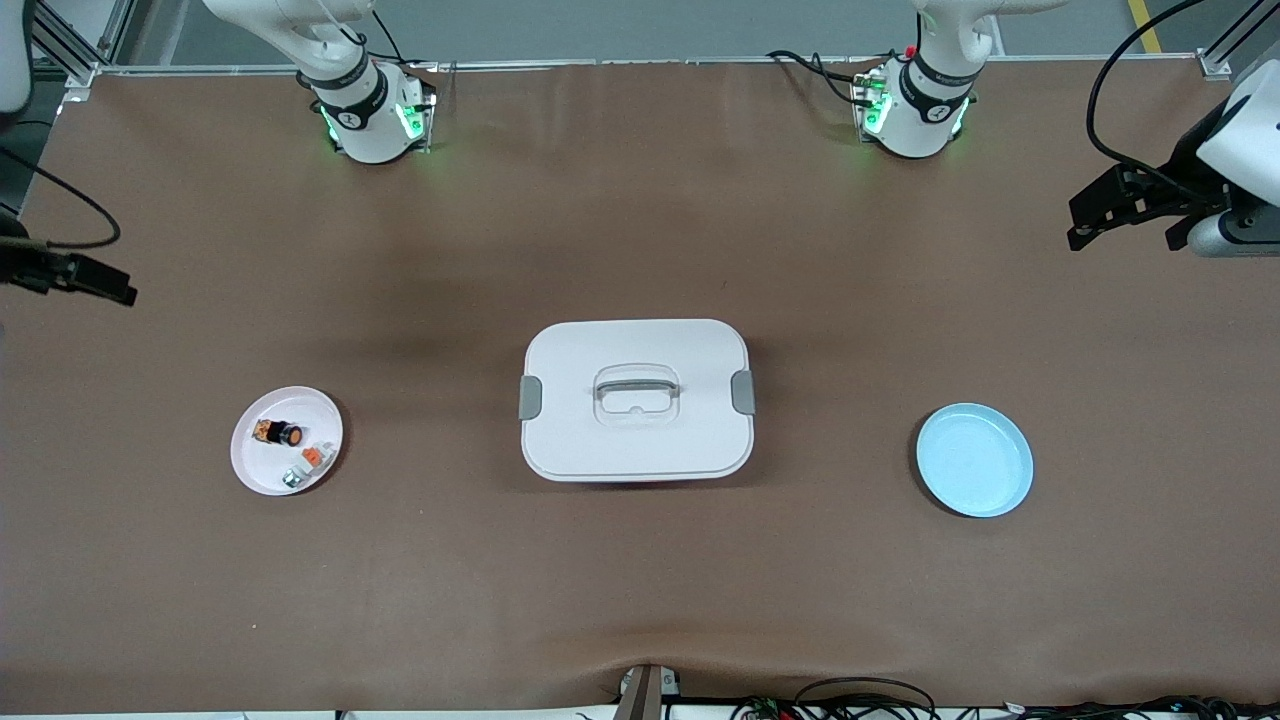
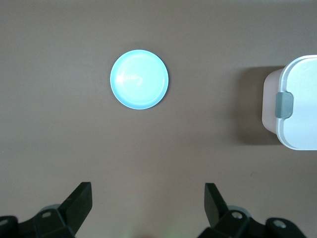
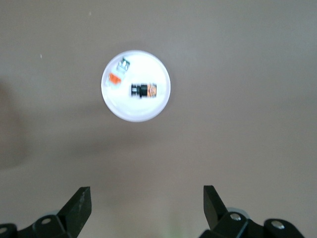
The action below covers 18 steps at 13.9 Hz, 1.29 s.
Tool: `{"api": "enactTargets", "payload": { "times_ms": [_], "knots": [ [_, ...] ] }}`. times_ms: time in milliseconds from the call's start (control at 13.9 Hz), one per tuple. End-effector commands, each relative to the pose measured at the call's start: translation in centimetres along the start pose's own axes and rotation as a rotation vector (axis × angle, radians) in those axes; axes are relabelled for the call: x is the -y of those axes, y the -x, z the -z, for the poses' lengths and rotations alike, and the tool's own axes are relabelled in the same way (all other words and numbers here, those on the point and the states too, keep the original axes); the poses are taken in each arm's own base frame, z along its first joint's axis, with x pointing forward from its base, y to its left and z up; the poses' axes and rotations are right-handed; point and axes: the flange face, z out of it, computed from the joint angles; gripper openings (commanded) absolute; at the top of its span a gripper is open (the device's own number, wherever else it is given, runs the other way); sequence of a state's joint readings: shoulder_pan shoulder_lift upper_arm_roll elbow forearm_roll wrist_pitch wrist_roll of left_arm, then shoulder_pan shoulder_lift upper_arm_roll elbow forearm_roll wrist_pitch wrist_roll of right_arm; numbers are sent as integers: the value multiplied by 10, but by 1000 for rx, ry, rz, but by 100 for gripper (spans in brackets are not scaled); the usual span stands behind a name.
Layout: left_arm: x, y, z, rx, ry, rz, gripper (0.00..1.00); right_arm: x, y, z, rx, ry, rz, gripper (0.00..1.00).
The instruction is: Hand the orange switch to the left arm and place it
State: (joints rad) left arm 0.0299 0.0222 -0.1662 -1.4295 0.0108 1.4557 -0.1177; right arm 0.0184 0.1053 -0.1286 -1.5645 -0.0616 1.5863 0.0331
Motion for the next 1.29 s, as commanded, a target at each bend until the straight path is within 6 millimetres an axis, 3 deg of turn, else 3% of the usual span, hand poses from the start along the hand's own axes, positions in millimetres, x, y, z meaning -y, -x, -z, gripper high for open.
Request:
{"api": "enactTargets", "payload": {
  "times_ms": [0, 216, 575, 1222],
  "knots": [
    [0, 1, 3, -1, 21, -15, 100, -3, -16, -22, -25, 0, 0, 100],
    [-2, 0, 0, 5, 55, -15, 100, -12, -26, -59, -29, -17, -27, 100],
    [-2, 0, 0, 4, 43, -9, 100, -34, -29, -138, -52, -116, -110, 100],
    [-7, -1, -1, 8, 43, -6, 100, -26, -60, -241, -18, -152, -121, 100]
  ]
}}
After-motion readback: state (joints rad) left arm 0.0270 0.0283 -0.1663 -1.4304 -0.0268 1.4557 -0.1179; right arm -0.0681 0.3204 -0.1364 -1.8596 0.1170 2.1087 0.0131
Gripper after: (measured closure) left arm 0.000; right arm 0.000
